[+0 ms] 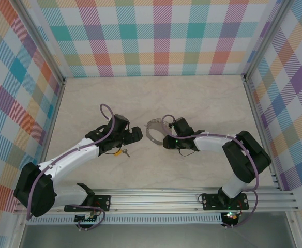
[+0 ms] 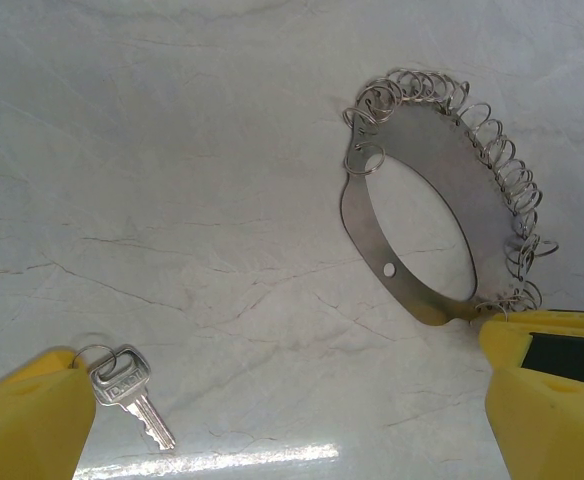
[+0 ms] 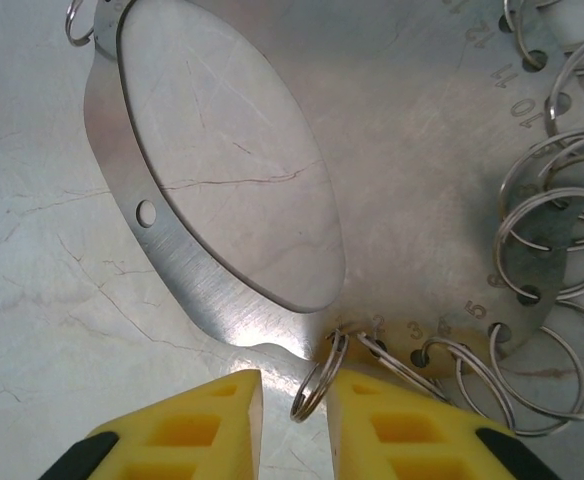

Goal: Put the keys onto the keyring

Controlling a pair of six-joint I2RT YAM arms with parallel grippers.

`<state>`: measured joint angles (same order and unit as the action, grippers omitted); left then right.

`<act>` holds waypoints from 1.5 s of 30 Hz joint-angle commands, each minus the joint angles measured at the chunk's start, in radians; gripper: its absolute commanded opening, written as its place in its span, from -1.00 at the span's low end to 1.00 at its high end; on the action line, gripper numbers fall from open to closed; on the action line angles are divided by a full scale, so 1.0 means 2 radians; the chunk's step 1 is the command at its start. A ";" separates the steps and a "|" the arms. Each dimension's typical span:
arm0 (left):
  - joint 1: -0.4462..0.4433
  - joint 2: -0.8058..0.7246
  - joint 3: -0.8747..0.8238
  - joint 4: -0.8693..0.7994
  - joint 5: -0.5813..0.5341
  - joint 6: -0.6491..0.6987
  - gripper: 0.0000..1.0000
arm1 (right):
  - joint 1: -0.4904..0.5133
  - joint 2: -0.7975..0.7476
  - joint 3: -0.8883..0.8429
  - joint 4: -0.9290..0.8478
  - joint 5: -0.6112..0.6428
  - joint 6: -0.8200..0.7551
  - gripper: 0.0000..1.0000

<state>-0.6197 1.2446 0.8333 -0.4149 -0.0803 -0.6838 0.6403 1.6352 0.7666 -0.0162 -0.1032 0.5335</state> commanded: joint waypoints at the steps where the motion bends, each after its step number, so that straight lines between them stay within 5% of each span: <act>1: -0.008 0.003 0.010 0.000 -0.010 0.008 1.00 | -0.003 0.002 -0.005 0.000 0.006 -0.007 -0.61; 13: -0.008 0.002 0.011 0.000 -0.011 0.008 1.00 | -0.006 -0.003 -0.011 -0.011 0.018 -0.011 -1.00; 27: -0.008 -0.025 0.017 -0.009 -0.042 0.004 1.00 | -0.015 -0.046 0.010 -0.025 -0.004 -0.050 -1.00; 37: -0.007 -0.015 0.103 -0.026 0.011 0.126 0.96 | -0.039 -0.133 0.082 -0.062 -0.064 -0.138 -1.00; 45: -0.006 -0.011 0.185 -0.039 0.073 0.214 0.82 | -0.076 -0.177 0.112 -0.056 -0.169 -0.173 -1.00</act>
<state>-0.6197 1.2182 1.1511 -0.4591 -0.0029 -0.3588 0.5064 1.3109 0.9508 -0.1322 -0.3161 0.2443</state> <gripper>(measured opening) 0.918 0.050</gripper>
